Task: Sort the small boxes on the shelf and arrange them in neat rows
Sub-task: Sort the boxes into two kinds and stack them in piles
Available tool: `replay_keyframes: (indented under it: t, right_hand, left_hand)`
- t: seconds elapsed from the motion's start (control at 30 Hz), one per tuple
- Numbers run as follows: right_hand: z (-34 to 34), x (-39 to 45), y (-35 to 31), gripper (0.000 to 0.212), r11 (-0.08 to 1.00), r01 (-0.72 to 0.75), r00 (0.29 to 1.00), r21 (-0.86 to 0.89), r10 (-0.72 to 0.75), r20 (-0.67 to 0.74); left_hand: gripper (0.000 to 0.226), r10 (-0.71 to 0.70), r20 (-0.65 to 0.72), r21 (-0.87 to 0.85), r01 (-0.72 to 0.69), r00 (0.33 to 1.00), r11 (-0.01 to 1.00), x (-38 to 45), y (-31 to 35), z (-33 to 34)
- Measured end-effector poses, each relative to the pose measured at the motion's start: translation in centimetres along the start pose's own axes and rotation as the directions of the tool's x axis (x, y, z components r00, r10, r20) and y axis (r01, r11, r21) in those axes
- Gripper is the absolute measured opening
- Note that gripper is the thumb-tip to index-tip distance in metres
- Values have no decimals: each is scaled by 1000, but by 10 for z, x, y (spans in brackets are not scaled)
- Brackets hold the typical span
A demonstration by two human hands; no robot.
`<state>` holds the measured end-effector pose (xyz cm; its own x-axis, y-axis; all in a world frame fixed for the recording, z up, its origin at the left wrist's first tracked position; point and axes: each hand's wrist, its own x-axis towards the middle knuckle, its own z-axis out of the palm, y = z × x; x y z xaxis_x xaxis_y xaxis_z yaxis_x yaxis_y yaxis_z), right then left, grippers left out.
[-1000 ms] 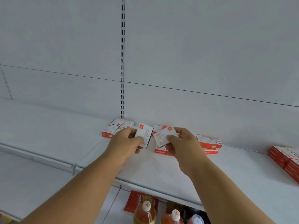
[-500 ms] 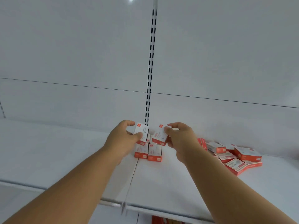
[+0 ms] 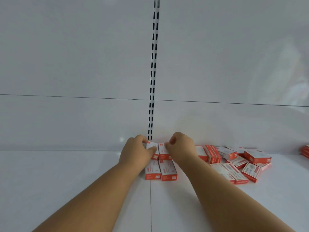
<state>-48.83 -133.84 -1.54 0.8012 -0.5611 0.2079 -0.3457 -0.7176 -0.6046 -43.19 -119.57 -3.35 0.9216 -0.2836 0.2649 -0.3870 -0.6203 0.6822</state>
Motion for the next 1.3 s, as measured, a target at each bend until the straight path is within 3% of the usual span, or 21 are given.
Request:
replay_keyframes:
  t: [0.43, 0.53, 0.67, 0.93, 1.17, 1.3]
  right_hand:
    - [7, -2, 17, 35, 993, 74, 986, 96, -88, 141]
    - [5, -4, 16, 37, 987, 147, 984, 66, -153, 93]
    - [-10, -9, 12, 35, 976, 206, 978, 74, -202, -58]
    - [-78, -1, 57, 23, 986, 145, 978, -81, -156, -140]
    - [-99, 2, 99, 24, 957, 21, 995, -289, 9, 103]
    - [-99, -1, 110, 34, 971, 8, 988, -238, 30, 152]
  left_hand:
    - [26, 132, -83, 89, -125, 988, 988, -1, -11, 5]
    - [28, 160, -106, 105, -149, 981, 983, -6, -6, 1]
    - [22, 305, -119, 138, -288, 945, 948, -15, 16, -1]
    - [17, 481, 92, 114, -489, 872, 865, -19, 69, 19]
    - [22, 388, 265, 89, -423, 883, 902, -14, 107, 63]
    - [28, 284, 322, 124, -338, 903, 933, -15, 128, 85]
